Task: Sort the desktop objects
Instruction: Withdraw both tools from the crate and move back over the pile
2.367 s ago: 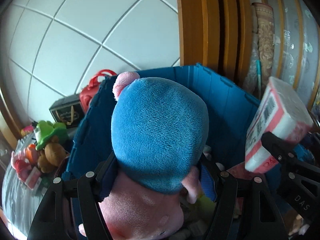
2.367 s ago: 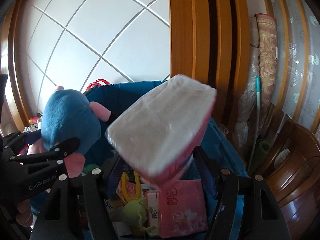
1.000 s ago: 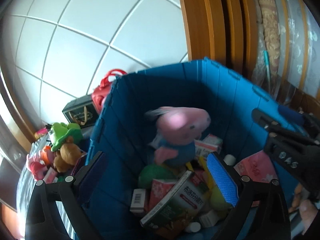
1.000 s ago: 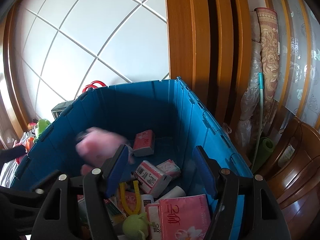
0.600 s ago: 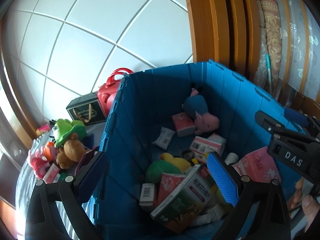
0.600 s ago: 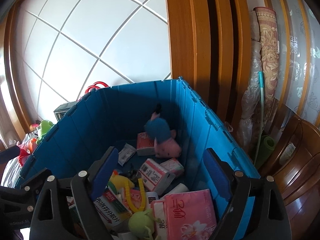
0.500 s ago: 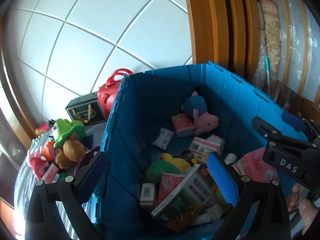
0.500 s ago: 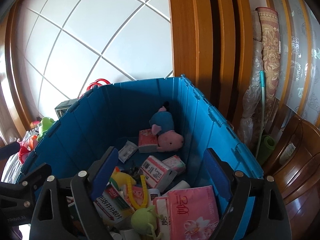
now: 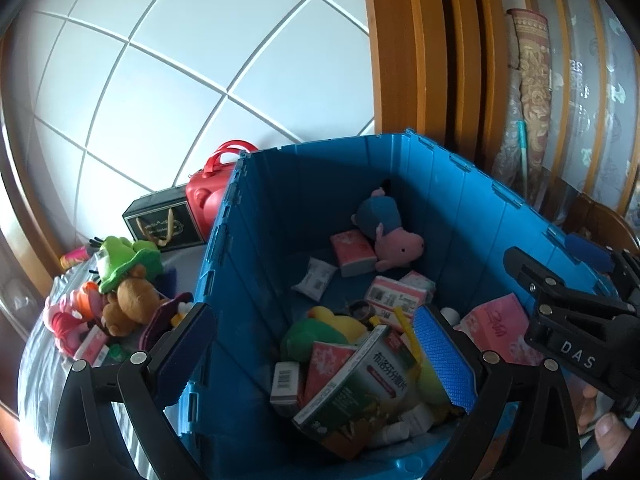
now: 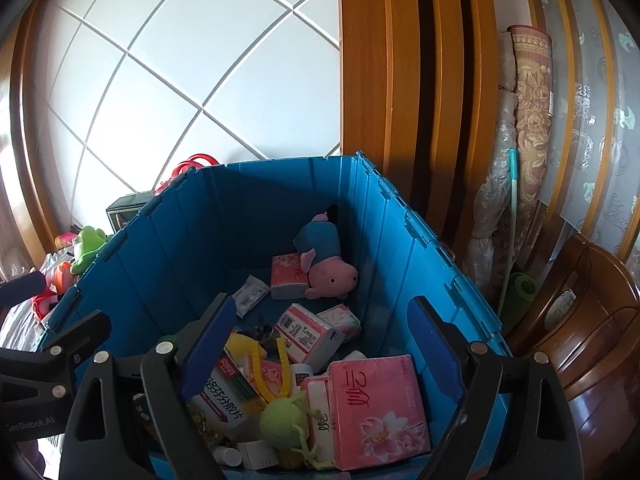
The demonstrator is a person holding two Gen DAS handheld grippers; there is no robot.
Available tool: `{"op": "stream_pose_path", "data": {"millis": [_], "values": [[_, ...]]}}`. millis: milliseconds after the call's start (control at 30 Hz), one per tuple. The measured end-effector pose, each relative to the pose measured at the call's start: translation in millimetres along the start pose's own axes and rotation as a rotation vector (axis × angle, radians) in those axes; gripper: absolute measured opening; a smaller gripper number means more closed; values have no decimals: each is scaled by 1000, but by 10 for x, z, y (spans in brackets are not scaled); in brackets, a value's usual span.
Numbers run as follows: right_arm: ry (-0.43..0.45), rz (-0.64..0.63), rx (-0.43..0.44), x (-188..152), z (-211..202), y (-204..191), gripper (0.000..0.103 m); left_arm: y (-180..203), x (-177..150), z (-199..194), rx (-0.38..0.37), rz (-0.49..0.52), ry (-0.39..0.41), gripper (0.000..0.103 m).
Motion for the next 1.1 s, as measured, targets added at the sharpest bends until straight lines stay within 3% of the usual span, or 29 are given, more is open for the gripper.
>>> {"op": "stream_pose_path", "data": {"millis": [200,333,533,733,867,900,933,1100], "values": [[7,-17,1,-43,-121,-204,88,-215,-54,-76,0,-28,10,101],[23,-38,11,-74,-243,-544,88,-457,-125,-174,1,-43,28,101],[42,-76,24,-167,-420,-1207,88,-1110,-341,-339,8,-86,58,101],[48,-116,75,-387,-569,-2292,88,-2142,-793,-446,29,-155,46,101],[22,-126,139,-632,-553,-3034,91,-2881,-1251,-395,87,-173,-5,101],[-1,-138,150,-717,-488,-3161,100,-3043,-1375,-362,105,-178,-22,101],[-25,-151,160,-803,-417,-3277,103,-3204,-1506,-315,125,-187,-47,101],[-147,-219,212,-1231,-65,-3854,103,-3966,-2224,-33,194,-288,-217,101]]}}
Point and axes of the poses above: each gripper's, at about its wrist camera, not at the fingertips, and z roughly the way its jaws point, y to its right, x to its top, the point moved 5 cm from there along z, roughly the way its jaws point, and after that the axes turned 8 degrees about z, right-handed, at the moved point
